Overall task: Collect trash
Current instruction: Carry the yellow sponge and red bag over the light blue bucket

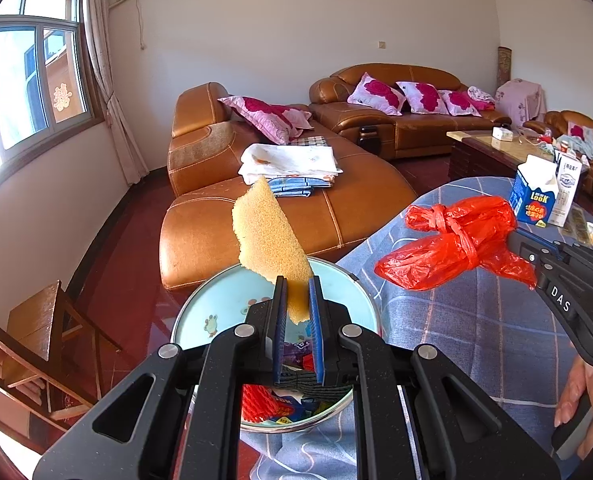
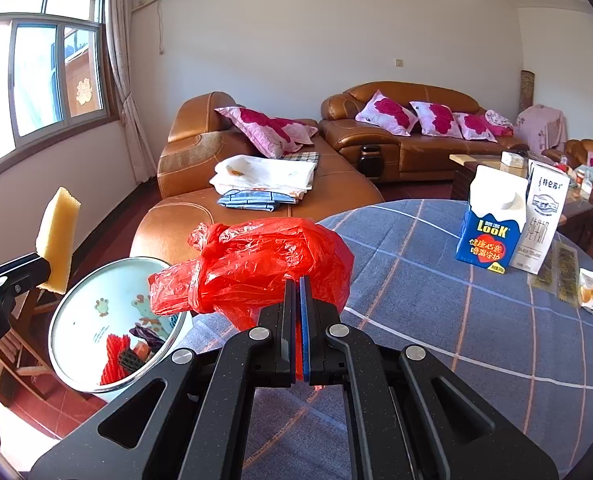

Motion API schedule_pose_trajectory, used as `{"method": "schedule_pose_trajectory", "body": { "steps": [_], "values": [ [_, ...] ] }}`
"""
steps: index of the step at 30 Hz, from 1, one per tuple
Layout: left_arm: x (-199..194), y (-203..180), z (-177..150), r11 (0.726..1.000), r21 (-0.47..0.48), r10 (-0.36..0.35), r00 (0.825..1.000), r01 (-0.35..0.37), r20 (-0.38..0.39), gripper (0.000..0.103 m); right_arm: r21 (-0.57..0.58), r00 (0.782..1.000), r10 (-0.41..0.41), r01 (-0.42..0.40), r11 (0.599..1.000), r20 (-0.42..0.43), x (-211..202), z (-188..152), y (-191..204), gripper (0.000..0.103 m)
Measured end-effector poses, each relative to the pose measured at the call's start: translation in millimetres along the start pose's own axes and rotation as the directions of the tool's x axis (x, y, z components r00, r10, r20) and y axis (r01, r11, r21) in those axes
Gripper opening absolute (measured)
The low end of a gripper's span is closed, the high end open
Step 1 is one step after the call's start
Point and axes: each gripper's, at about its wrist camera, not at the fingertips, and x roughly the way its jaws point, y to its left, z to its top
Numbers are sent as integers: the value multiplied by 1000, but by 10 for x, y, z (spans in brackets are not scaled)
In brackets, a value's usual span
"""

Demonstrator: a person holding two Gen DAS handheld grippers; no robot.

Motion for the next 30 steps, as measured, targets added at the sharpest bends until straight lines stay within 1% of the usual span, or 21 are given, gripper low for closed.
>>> {"method": "schedule_pose_trajectory", "body": {
  "steps": [13, 30],
  "values": [
    [73, 114, -14, 999, -16, 48, 999, -48, -22, 11, -32, 999, 34, -34, 999, -5, 132, 74, 190, 3],
    [93, 296, 18, 992, -45, 117, 993, -118, -29, 11, -95, 997, 76, -76, 993, 1, 251, 192, 468, 3]
  ]
}}
